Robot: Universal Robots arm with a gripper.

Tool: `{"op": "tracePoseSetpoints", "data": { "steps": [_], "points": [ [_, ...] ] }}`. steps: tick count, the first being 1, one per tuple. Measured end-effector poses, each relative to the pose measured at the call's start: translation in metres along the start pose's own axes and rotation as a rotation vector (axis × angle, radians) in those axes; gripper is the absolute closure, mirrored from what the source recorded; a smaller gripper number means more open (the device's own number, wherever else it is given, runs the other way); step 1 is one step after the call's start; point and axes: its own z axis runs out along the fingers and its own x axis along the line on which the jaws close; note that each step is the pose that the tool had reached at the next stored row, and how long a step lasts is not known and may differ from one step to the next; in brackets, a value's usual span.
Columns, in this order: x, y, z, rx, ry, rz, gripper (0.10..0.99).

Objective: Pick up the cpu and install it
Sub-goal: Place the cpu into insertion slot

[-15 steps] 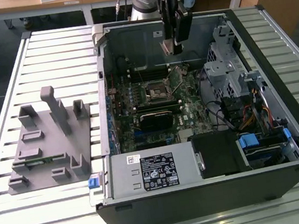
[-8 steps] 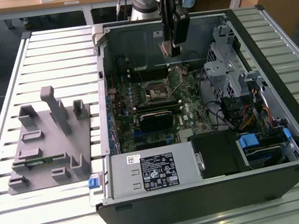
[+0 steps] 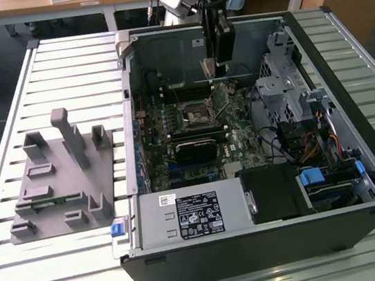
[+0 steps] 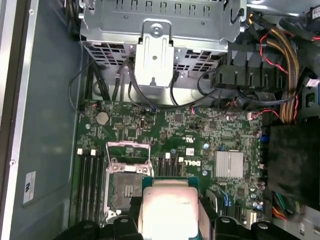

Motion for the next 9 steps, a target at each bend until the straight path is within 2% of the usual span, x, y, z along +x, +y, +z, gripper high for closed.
{"op": "tracePoseSetpoints", "data": {
  "steps": [4, 9],
  "points": [
    [0.0022, -0.0011, 0.0067, -0.001, 0.0074, 0.000, 0.557],
    [0.0089, -0.0048, 0.0149, -0.001, 0.0088, 0.000, 0.557]
  ]
}}
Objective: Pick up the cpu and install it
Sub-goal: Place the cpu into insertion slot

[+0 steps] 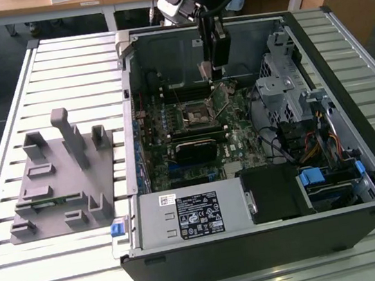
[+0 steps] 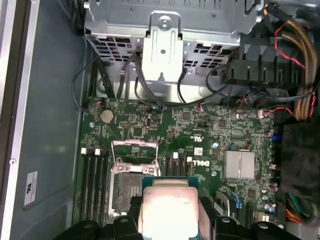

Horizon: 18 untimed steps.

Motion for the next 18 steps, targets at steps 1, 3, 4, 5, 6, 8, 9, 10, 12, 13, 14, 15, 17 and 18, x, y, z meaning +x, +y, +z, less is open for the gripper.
{"op": "tracePoseSetpoints", "data": {
  "steps": [1, 3, 4, 5, 6, 8, 9, 10, 12, 13, 14, 15, 17, 18],
  "points": [
    [0.0001, -0.0010, 0.0016, 0.000, 0.0000, -0.001, 0.557],
    [0.0003, -0.0027, 0.0043, 0.000, 0.0003, -0.007, 0.557],
    [0.0006, -0.0037, 0.0060, 0.000, 0.0008, -0.009, 0.557],
    [0.0008, -0.0047, 0.0076, 0.000, 0.0026, -0.011, 0.557],
    [0.0018, -0.0051, 0.0093, 0.000, 0.0034, -0.011, 0.557],
    [0.0044, -0.0056, 0.0121, 0.000, 0.0042, -0.011, 0.557],
    [0.0059, -0.0060, 0.0137, 0.000, 0.0043, -0.011, 0.557],
    [0.0073, -0.0065, 0.0154, 0.000, 0.0042, -0.011, 0.557],
    [0.0092, -0.0088, 0.0189, 0.000, 0.0045, -0.011, 0.557],
    [0.0096, -0.0110, 0.0204, 0.000, 0.0046, -0.011, 0.557],
    [0.0099, -0.0135, 0.0218, 0.000, 0.0045, -0.011, 0.557],
    [0.0101, -0.0156, 0.0230, 0.001, 0.0044, -0.012, 0.557],
    [0.0112, -0.0185, 0.0258, 0.001, 0.0044, -0.013, 0.557],
    [0.0123, -0.0194, 0.0274, 0.001, 0.0043, -0.013, 0.557]
  ]
}}
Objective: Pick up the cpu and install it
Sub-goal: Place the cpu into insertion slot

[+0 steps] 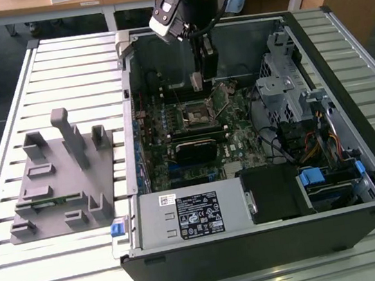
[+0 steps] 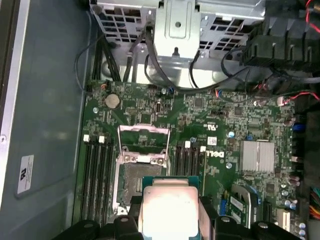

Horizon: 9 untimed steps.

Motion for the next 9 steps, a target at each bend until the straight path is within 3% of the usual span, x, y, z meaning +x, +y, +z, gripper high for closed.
{"op": "tracePoseSetpoints", "data": {
  "steps": [9],
  "points": [
    [0.0133, -0.0014, 0.0157, 0.001, -0.0001, 0.000, 0.557]
  ]
}}
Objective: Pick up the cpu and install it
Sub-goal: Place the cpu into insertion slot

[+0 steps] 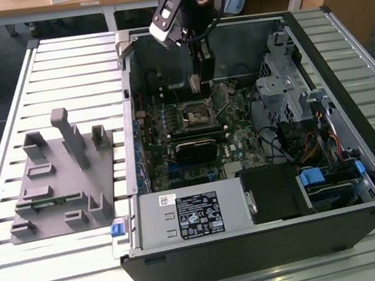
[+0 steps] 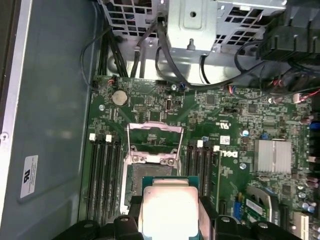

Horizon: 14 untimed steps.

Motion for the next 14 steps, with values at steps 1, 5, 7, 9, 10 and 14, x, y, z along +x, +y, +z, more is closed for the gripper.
{"op": "tracePoseSetpoints", "data": {
  "steps": [1, 5, 7, 9, 10, 14],
  "points": [
    [0.0005, -0.0002, 0.0018, 0.000, 0.0001, 0.000, 0.557],
    [0.0010, -0.0011, 0.0089, 0.002, -0.0002, 0.003, 0.557],
    [0.0015, -0.0014, 0.0119, 0.002, -0.0003, 0.005, 0.557],
    [0.0025, -0.0018, 0.0155, 0.003, -0.0004, 0.006, 0.557],
    [0.0029, -0.0019, 0.0170, 0.003, -0.0005, 0.007, 0.557],
    [0.0038, -0.0026, 0.0209, 0.003, -0.0010, 0.013, 0.557]
  ]
}}
